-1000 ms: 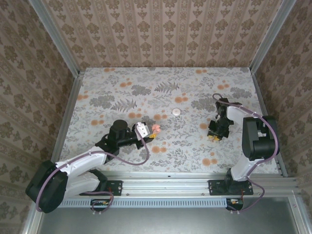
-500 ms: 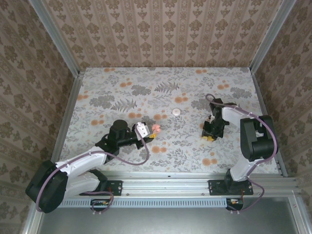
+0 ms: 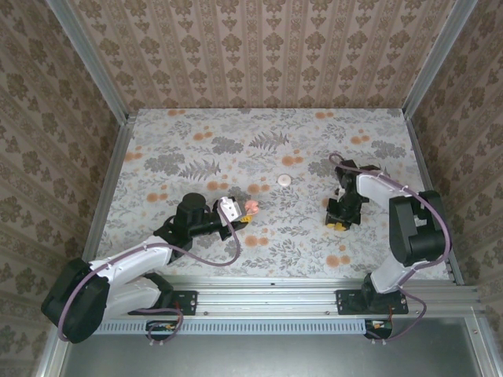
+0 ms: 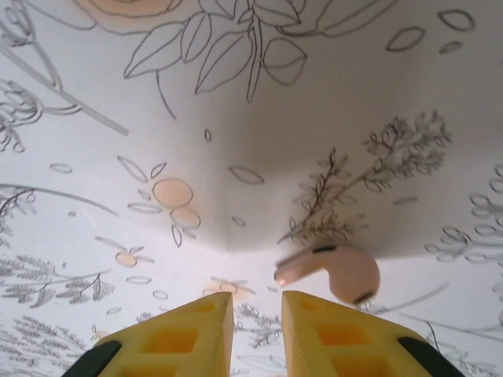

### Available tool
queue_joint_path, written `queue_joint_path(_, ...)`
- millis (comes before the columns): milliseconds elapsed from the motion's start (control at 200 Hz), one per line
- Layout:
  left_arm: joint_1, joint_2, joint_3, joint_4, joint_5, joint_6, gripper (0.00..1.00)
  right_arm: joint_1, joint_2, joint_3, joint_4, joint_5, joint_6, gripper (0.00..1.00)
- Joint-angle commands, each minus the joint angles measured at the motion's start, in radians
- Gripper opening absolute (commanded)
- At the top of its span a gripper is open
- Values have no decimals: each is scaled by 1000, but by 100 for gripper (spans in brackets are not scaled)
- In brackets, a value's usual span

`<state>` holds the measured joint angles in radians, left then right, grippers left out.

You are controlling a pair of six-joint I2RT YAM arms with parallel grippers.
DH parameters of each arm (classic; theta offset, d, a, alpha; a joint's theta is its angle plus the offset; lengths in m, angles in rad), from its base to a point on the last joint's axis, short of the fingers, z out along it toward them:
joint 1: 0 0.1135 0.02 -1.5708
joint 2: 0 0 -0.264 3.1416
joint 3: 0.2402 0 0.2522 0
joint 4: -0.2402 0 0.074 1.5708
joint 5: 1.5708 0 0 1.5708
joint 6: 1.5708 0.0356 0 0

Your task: Insert the wireless bluetooth earbuds into the charging case

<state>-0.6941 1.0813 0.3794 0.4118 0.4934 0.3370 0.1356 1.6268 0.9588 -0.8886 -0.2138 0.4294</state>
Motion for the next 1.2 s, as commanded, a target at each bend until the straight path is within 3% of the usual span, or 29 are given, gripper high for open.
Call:
queue_joint_path(0,-7,5,27,5,23,-2,0,7,-69,33,-79,32,31,25)
queue_joint_path(205,-8,-7,26,1,22,-6,0,-26,-162,41,-129,97,118,28)
queue_joint_path(470,-8,-7,23,2,15,-9,0,-67,-257,-22,-70,63,266,31)
queue_joint_path(855,-8,-3,27,5,1,-18,0,-117,-299,-27,-79,141,494,35)
queue_joint_path(1005,-8,-7,24,5,-9,-24,0,-121,-382,-88,-22,221,608,35)
queue_joint_path(1195,-8,-3,18,14,-10,-20,0,-132,-411,-172,74,170,719,36)
